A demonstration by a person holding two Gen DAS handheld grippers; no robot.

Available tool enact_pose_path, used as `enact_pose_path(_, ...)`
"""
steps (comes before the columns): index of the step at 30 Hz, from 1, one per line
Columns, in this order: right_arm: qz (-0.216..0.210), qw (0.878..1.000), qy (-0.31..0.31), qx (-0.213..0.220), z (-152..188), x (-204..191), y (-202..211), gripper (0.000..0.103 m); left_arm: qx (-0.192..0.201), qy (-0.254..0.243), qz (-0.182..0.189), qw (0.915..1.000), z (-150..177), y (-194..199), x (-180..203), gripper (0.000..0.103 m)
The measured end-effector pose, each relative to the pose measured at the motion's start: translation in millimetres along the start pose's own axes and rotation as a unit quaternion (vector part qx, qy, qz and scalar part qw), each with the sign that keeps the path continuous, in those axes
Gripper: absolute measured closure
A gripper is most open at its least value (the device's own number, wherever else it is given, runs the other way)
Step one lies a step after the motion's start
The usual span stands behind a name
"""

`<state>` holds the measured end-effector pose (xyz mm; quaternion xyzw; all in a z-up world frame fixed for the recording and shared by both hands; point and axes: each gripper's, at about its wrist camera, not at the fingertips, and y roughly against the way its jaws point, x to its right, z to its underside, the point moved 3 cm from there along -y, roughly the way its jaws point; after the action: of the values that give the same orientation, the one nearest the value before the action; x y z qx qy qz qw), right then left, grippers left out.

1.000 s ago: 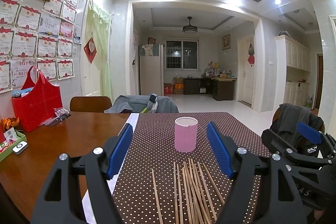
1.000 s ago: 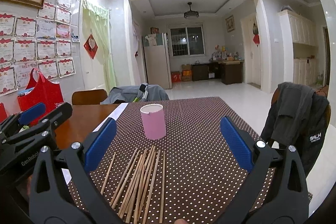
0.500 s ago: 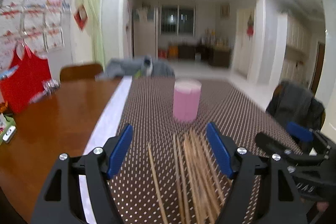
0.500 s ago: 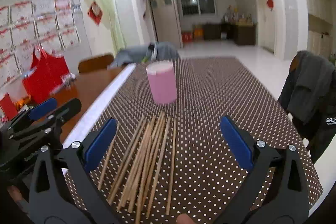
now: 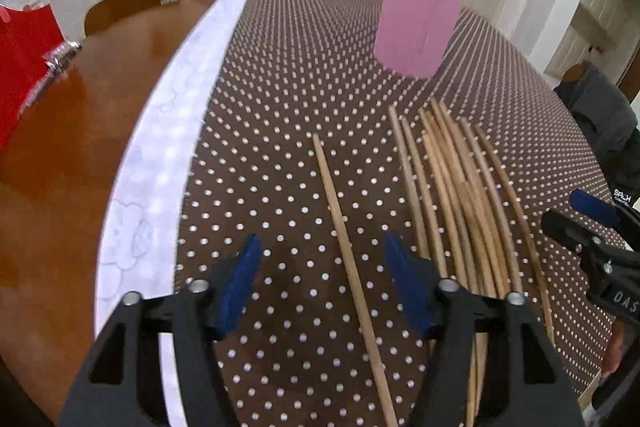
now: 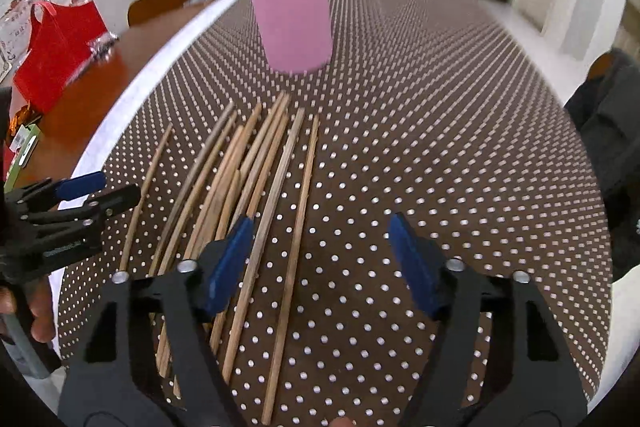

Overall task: Organize utensils
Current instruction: 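Lower the left gripper and close it on one chopstick while the right gripper grasps another, then lift the left gripper's chopstick into the pink cup and open while the right gripper does likewise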

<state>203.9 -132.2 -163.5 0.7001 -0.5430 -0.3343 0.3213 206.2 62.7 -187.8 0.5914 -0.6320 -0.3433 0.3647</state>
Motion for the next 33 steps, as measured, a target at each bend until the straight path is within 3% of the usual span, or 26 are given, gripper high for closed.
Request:
enact_pose_path(2,0.006,1.000,0.000,-0.021,-3.8,1.9,-8.2,0.041,-0.022,-0.004,-0.009,0.9997,-1.6,-14.2,0.1,0.051)
enact_pose_path(6,0.003,0.998,0.000,-0.060,-11.5,2.0,-22.6,0.045,-0.031,-0.010,-0.028,0.9991,-11.7,-18.5,1.5,0.056)
enact_pose_path(9,0.011,0.996,0.005,-0.090,-16.6,2.7,-34.8,0.054,-0.036,-0.012,-0.039,0.9985,-19.8,-23.0,0.6,0.062)
enact_pose_path(12,0.024,0.994,0.012,-0.105,-23.7,3.7,-41.6,0.067,-0.038,-0.011,-0.039,0.9985,-25.6,-26.4,3.0,0.075)
enact_pose_path(14,0.031,0.993,0.022,-0.112,-29.1,0.5,-46.1,0.072,-0.038,-0.005,-0.038,0.9985,-29.5,-27.6,3.5,0.091)
enact_pose_path(15,0.032,0.992,0.027,-0.116,-30.9,-0.1,-46.7,0.076,-0.038,0.000,-0.037,0.9986,-31.2,-27.9,3.3,0.094)
enact_pose_path(17,0.028,0.992,0.031,-0.118,-35.2,-2.1,-52.1,0.079,-0.037,0.011,-0.030,0.9988,-33.2,-27.4,1.0,0.097)
enact_pose_path(19,0.026,0.992,0.034,-0.119,-40.9,-4.3,-56.9,0.094,-0.030,0.018,-0.020,0.9992,-35.1,-28.2,-0.2,0.097)
enact_pose_path(21,0.016,0.993,0.028,-0.117,-48.7,0.1,-57.7,0.097,-0.025,0.024,-0.015,0.9993,-35.7,-28.1,-1.3,0.097)
enact_pose_path(28,-0.040,0.996,-0.002,-0.073,-68.2,42.9,-34.4,0.097,0.044,0.038,0.041,0.9974,-52.9,0.4,10.7,0.097)
enact_pose_path(33,-0.085,0.996,-0.013,0.005,-103.1,62.5,10.7,0.097,0.144,0.031,0.103,0.9836,-81.8,44.0,31.1,0.097)
